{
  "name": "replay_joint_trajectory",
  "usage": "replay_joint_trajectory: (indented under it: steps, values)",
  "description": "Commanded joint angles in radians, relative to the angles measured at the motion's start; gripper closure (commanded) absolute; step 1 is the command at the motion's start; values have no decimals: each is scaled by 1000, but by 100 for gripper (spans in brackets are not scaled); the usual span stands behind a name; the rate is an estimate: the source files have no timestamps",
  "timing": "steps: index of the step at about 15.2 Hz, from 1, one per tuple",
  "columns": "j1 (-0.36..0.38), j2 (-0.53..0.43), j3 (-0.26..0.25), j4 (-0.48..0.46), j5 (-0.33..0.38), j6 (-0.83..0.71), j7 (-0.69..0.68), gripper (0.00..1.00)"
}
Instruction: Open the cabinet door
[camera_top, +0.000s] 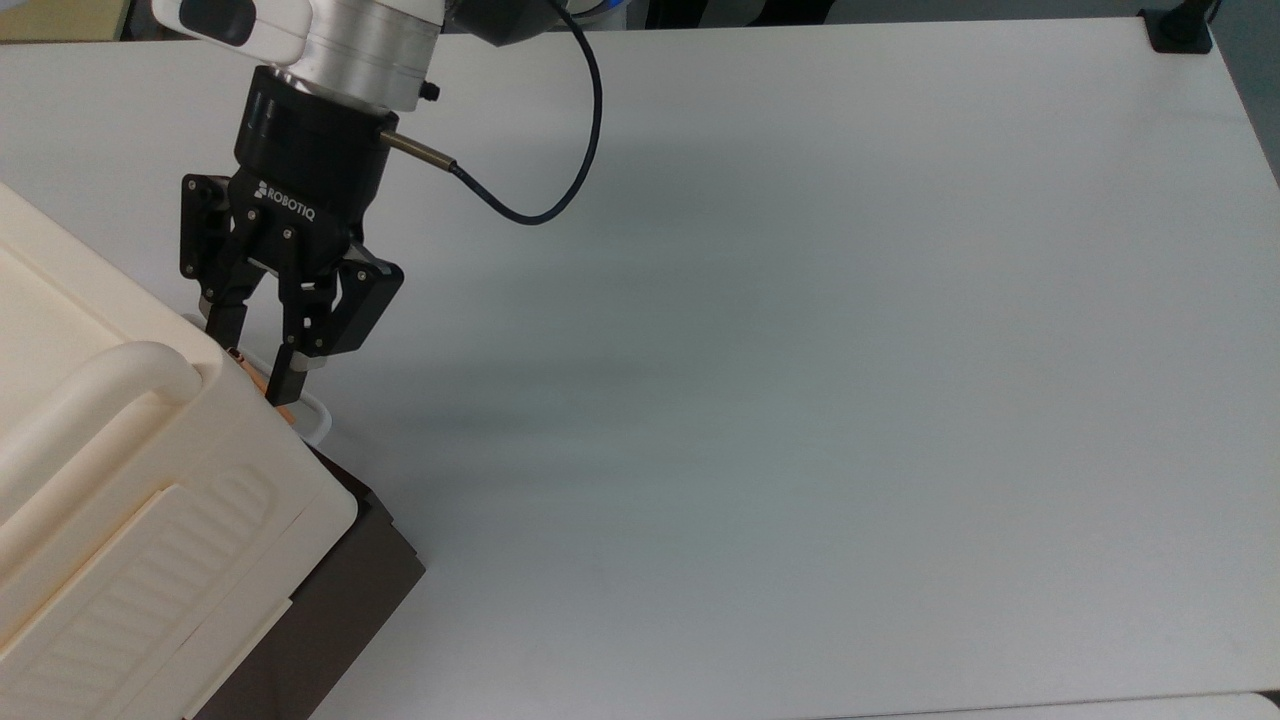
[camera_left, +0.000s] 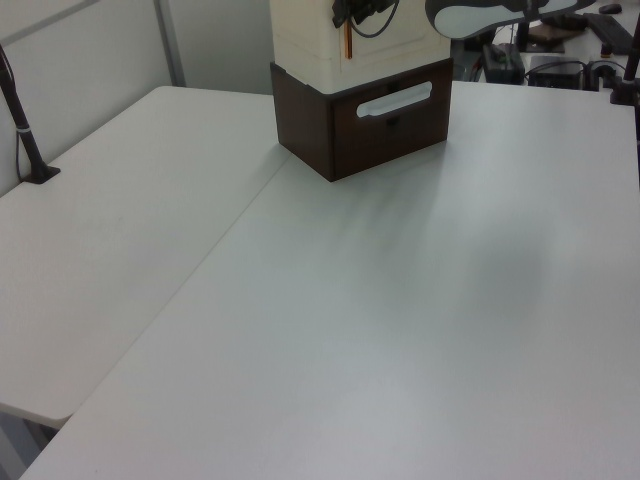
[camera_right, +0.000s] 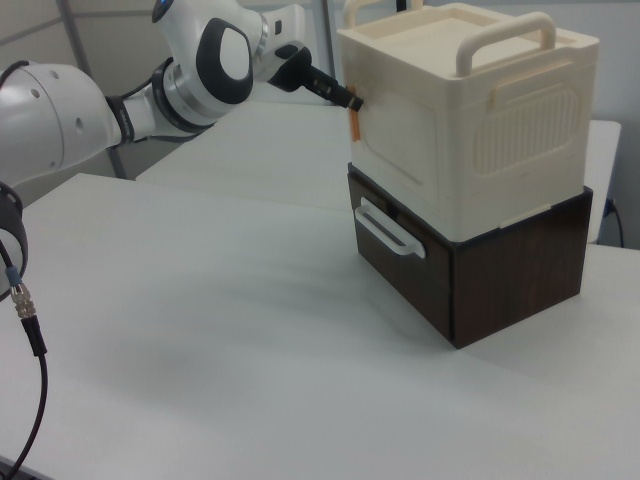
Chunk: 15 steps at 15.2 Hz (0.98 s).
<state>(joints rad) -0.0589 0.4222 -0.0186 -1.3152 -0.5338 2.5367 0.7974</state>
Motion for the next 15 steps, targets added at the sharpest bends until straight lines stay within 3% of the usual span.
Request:
replay_joint_trajectory:
  steps: [1, 5, 12, 15]
  values:
    - [7, 35, -23, 42, -29, 22, 34, 55]
    - [7, 32, -26, 31, -40, 20, 31, 80]
    - [13, 6, -23, -7, -46, -2, 13, 96]
    - [16, -6, -12, -10, -40, -79, 3, 99]
